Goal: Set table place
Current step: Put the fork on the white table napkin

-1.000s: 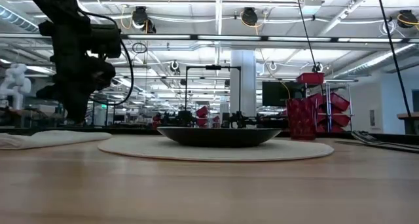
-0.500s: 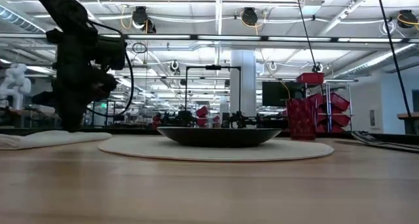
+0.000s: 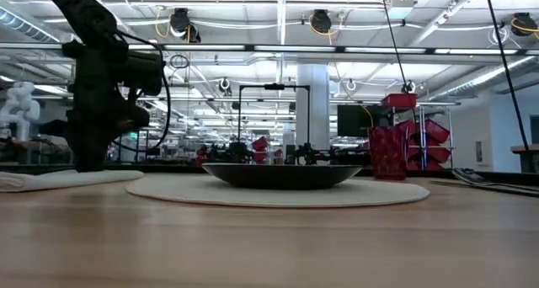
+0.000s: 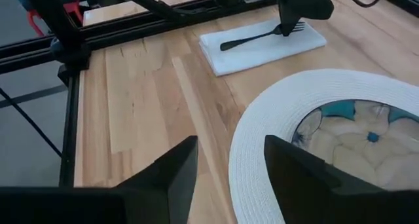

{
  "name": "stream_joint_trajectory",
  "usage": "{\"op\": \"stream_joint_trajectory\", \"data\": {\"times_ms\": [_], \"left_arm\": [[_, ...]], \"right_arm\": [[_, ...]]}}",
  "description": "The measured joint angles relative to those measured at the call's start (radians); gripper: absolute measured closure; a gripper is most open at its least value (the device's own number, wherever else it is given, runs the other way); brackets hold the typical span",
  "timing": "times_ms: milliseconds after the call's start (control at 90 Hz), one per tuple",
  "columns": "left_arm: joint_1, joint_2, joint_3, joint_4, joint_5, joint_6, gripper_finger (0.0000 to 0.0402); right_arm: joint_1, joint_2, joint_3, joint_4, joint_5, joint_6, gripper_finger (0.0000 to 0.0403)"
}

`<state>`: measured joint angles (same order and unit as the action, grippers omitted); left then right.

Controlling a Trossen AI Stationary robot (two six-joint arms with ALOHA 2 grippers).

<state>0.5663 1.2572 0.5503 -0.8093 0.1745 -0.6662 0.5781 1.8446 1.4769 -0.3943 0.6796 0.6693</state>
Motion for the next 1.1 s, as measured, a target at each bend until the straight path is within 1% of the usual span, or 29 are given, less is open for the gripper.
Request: {"op": "stream_joint_trajectory", "data": {"times_ms": [111, 289, 400, 578, 756, 867, 1100], "left_arm": [[0.0, 0.0, 0.0, 0.0, -0.001, 0.001, 0.0384], [0.001, 0.0, 0.0, -0.005, 0.016, -0.008, 0.034], [0.001, 0.0, 0.018, -0.049, 0.027, -0.007, 0.0321], [0.001, 0.0, 0.083, -0.151, 0.021, 0.005, 0.0318], [0.002, -0.001, 0.136, -0.198, -0.009, 0.02, 0.0318], [-0.002, -0.001, 0.139, -0.195, -0.014, 0.019, 0.0318], [-0.028, -0.001, 0.102, -0.195, -0.077, -0.008, 0.0318]], "right_arm": [[0.0, 0.0, 0.0, 0.0, -0.001, 0.0, 0.0238], [0.0, 0.0, 0.0, -0.005, -0.001, 0.026, 0.0238], [0.003, 0.0, 0.0, -0.007, -0.001, 0.026, 0.0238], [0.011, 0.0, 0.0, -0.007, -0.001, 0.026, 0.0238], [0.014, 0.0, 0.0, -0.007, -0.001, 0.026, 0.0238], [0.014, 0.0, 0.0, -0.007, -0.001, 0.026, 0.0238], [0.014, 0.0, 0.0, -0.008, -0.001, 0.026, 0.0238]]}}
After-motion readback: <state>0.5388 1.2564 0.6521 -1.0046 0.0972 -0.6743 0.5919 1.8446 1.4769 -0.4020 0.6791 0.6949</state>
